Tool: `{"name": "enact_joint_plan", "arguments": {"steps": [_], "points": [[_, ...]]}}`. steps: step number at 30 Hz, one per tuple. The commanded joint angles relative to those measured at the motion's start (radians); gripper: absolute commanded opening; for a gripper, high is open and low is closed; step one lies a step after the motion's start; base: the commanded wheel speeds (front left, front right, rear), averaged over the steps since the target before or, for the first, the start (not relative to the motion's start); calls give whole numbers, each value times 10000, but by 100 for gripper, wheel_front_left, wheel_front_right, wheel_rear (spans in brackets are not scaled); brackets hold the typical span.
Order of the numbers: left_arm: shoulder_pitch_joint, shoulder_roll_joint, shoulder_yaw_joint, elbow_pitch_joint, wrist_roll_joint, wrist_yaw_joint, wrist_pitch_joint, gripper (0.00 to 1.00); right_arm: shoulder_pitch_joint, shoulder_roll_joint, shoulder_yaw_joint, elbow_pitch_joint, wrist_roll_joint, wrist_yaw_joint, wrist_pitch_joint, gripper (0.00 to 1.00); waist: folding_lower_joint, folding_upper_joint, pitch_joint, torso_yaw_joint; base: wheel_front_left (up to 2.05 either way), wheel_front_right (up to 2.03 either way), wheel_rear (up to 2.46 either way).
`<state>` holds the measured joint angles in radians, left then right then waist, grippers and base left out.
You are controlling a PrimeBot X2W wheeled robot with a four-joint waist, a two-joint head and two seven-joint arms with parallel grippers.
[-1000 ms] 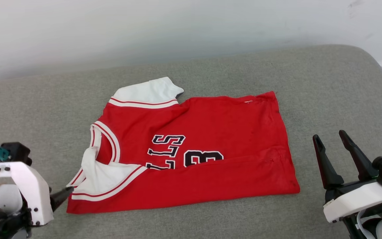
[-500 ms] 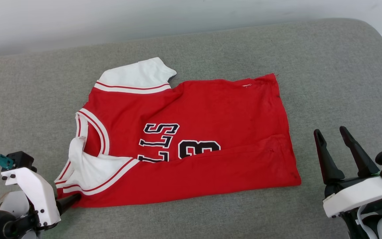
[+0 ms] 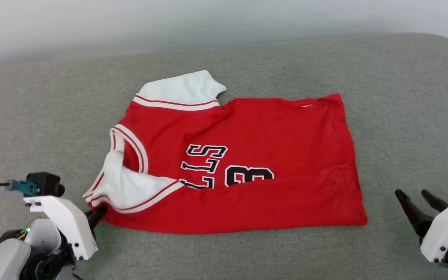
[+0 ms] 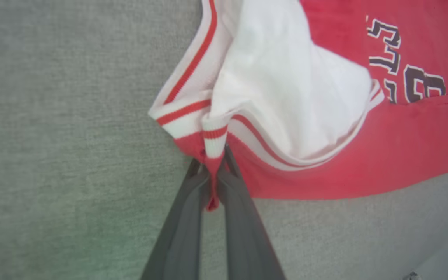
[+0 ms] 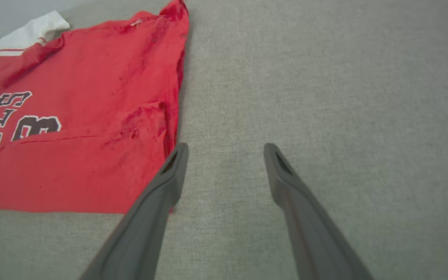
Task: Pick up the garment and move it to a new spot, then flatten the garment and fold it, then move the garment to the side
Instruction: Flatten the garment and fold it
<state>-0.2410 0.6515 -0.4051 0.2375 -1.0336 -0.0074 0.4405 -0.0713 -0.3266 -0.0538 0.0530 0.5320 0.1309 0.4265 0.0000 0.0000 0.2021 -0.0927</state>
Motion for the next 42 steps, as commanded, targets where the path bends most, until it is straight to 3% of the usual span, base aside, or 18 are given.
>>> {"name": "enact_joint_plan", "arguments": {"steps": [1, 7, 16, 17, 19, 31, 42], "points": [[-124, -10, 36, -188, 118, 68, -162, 0, 3, -85, 2, 51, 260, -4, 480, 100, 0, 0, 1, 200, 0, 0, 0], [-15, -13, -123, -1319, 763, 436, -631, 0, -156, -83, 109, 206, 750, -4, 2706, 100, 0, 0, 293, 687, 0, 0, 0], [264, -200, -236, -2152, 950, 797, -853, 0, -783, 448, 987, 1367, 998, -2, 3400, 100, 0, 0, 751, 1110, 0, 0, 0], [271, -219, -236, -2179, 928, 814, -848, 0, -823, 503, 1103, 1564, 1059, -2, 3480, 55, 0, 0, 770, 1130, 0, 0, 0], [282, -247, -249, -2197, 904, 823, -847, 0, -862, 573, 1319, 1837, 1174, 1, 3561, 0, 0, 0, 776, 1162, 0, 0, 0], [1123, -188, -193, -2108, 817, 1097, -1190, 0, -1098, -472, 1955, 1676, 1418, -2, 2590, 0, 0, 0, -565, 986, 0, 0, 0], [2446, 39, -75, -2695, 577, 1616, -1221, 0, -157, -645, 2133, 981, 1217, -4, 2760, 0, 0, 0, -1974, 887, 0, 0, 0]]}}
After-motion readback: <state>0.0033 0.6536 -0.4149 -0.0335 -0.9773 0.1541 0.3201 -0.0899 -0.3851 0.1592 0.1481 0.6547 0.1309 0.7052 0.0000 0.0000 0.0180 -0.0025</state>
